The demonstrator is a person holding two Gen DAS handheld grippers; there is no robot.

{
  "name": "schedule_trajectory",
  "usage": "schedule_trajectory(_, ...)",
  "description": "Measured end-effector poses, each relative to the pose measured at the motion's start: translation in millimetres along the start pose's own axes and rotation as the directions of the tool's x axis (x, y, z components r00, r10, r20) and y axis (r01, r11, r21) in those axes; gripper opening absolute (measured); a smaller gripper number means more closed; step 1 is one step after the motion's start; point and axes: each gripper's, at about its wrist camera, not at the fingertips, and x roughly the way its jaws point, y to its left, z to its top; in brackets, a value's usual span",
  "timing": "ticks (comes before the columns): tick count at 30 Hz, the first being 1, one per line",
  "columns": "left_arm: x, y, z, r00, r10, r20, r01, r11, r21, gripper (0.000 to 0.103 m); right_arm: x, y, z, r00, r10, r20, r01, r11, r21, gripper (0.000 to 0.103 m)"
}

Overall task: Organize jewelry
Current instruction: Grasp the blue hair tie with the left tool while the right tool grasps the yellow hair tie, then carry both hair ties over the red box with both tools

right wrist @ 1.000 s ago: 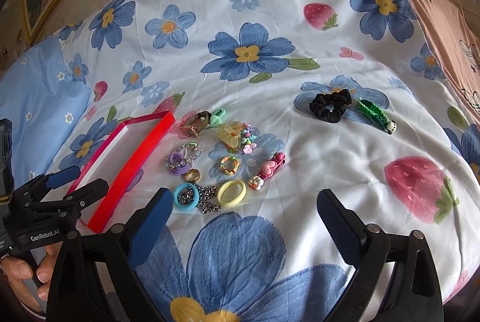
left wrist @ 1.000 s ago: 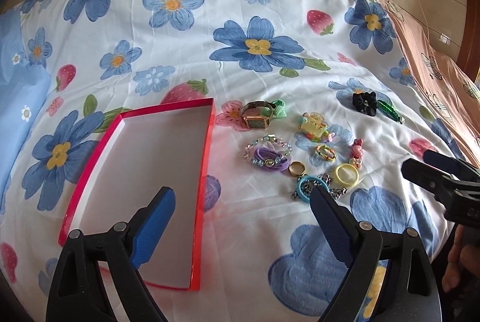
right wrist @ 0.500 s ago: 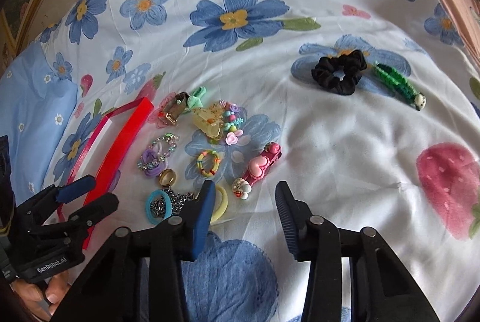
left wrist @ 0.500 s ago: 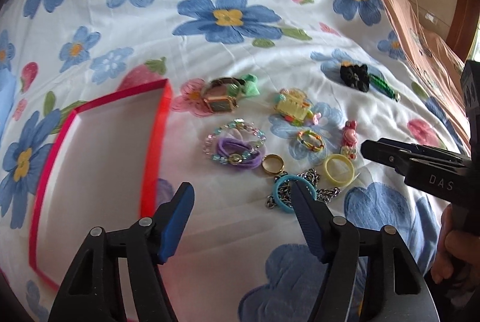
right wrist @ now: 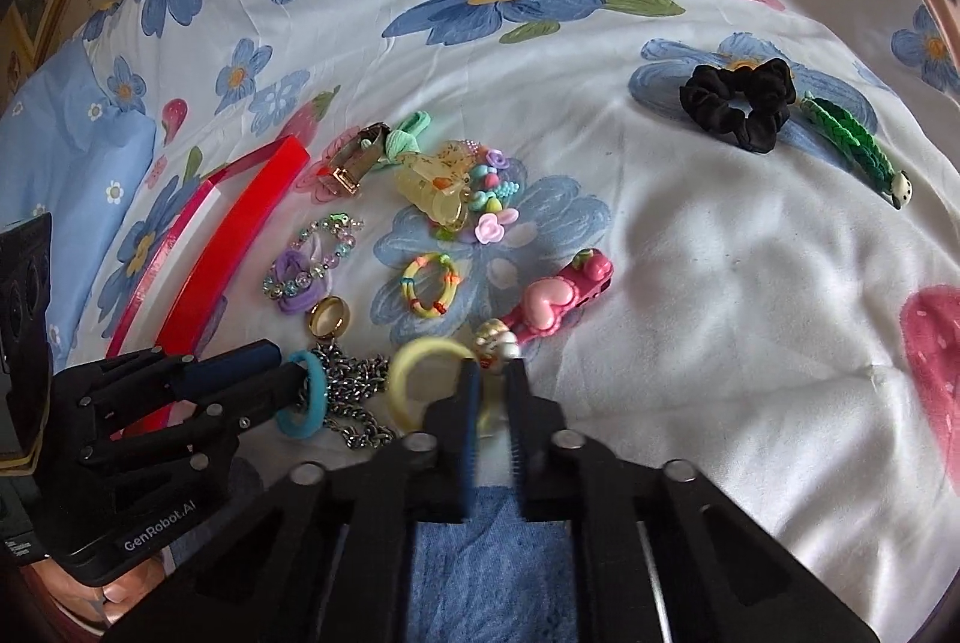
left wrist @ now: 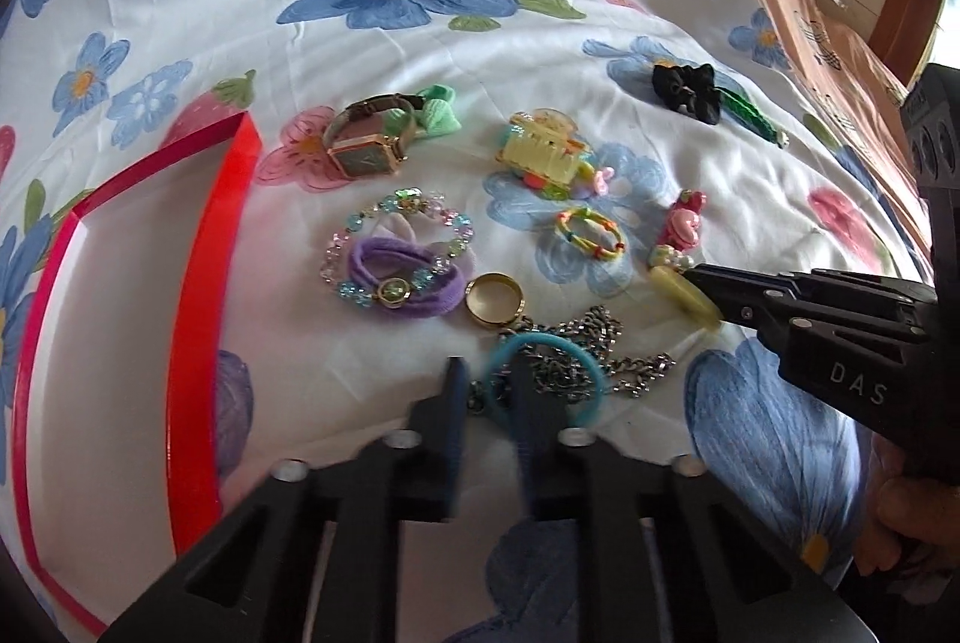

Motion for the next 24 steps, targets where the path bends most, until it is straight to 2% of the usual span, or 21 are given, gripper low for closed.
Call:
schedule_trajectory(1,-1.1,0.2,-0.1,1.0,-0.001,0.004,0.001,1.0,-0.001,0.008,-1.0,0.1,-0.5,1.0,0.004,0.0,-0.004,1.0,-0.002,0.002)
schedule_trajectory(16,-70.8,19.2,-25.6,0.995,-0.007,0.103,0.014,0.997,-0.074,0.008,-33.5,24.8,-0.6,0.997,0.039,0.065,-0.037,0.999,-0.036,0.001)
schedule_trajectory(21,-87.4,38.2,-32.9,0.992,-0.045,0.115,0.06,0.989,-0.134,0.008,-40.4,43.6,2.7,0.995,0.059,0.082,-0.053,0.996,-0.067,0.001)
schedule_trajectory(24,-89.6,44.8,-37.7,0.994,-0.035,0.106,0.051,0.988,-0.144,0.008,-41.0,54.4,2.8,0.994,0.067,0.086,-0.059,0.994,-0.087,0.001)
